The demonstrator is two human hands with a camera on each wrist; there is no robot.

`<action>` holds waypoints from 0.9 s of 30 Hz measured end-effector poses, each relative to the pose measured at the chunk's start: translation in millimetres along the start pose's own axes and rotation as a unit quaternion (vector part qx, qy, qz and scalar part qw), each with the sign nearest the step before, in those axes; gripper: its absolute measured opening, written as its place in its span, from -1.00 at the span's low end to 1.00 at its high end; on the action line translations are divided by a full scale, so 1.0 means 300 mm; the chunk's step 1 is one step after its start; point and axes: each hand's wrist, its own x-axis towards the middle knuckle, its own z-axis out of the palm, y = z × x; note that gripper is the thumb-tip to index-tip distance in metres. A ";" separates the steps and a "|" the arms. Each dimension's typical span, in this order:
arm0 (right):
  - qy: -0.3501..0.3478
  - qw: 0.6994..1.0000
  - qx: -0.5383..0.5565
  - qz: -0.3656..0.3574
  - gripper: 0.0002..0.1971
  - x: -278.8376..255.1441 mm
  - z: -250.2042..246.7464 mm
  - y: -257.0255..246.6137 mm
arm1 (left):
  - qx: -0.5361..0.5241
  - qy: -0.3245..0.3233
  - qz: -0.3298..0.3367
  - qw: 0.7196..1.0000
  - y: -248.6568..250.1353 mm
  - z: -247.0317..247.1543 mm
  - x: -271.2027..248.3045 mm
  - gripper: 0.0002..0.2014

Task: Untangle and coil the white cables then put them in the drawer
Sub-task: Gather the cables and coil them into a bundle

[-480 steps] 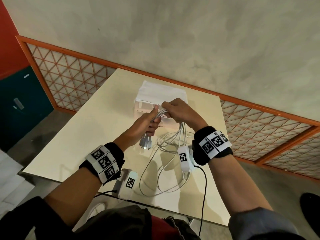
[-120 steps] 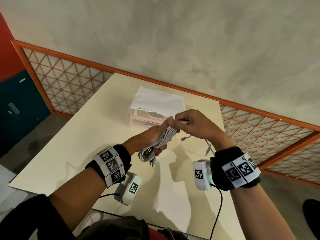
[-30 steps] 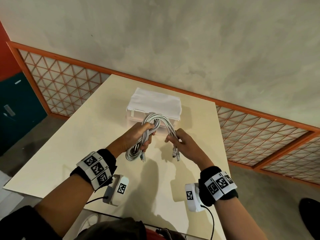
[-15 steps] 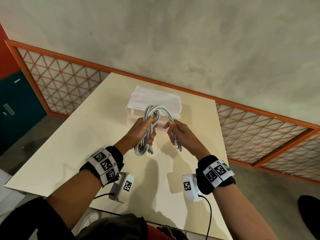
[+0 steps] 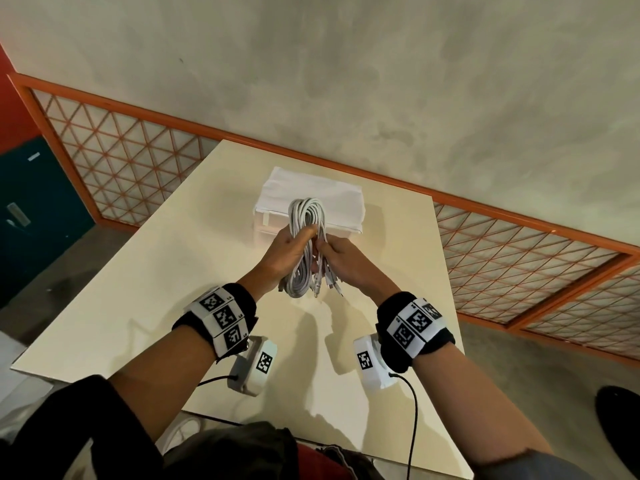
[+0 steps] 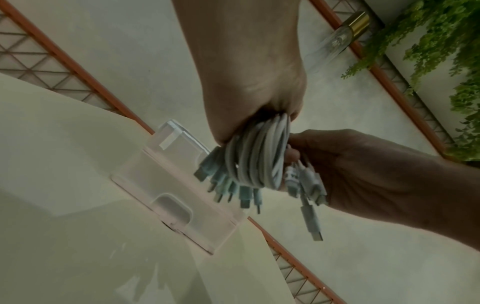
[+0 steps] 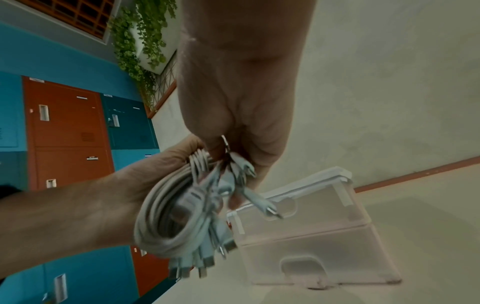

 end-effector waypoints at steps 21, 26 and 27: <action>-0.076 0.993 -0.094 -0.004 -0.74 -0.013 -0.038 -0.036 | -0.098 0.032 -0.045 0.994 -0.045 0.013 0.023 -0.78; -0.048 0.988 -0.141 -0.048 -0.65 -0.008 -0.046 -0.027 | -0.136 0.084 -0.084 0.984 -0.036 0.007 0.038 -0.80; -0.044 0.986 -0.152 -0.053 -0.58 -0.007 -0.050 -0.025 | -0.135 0.084 -0.087 0.983 -0.036 0.007 0.041 -0.80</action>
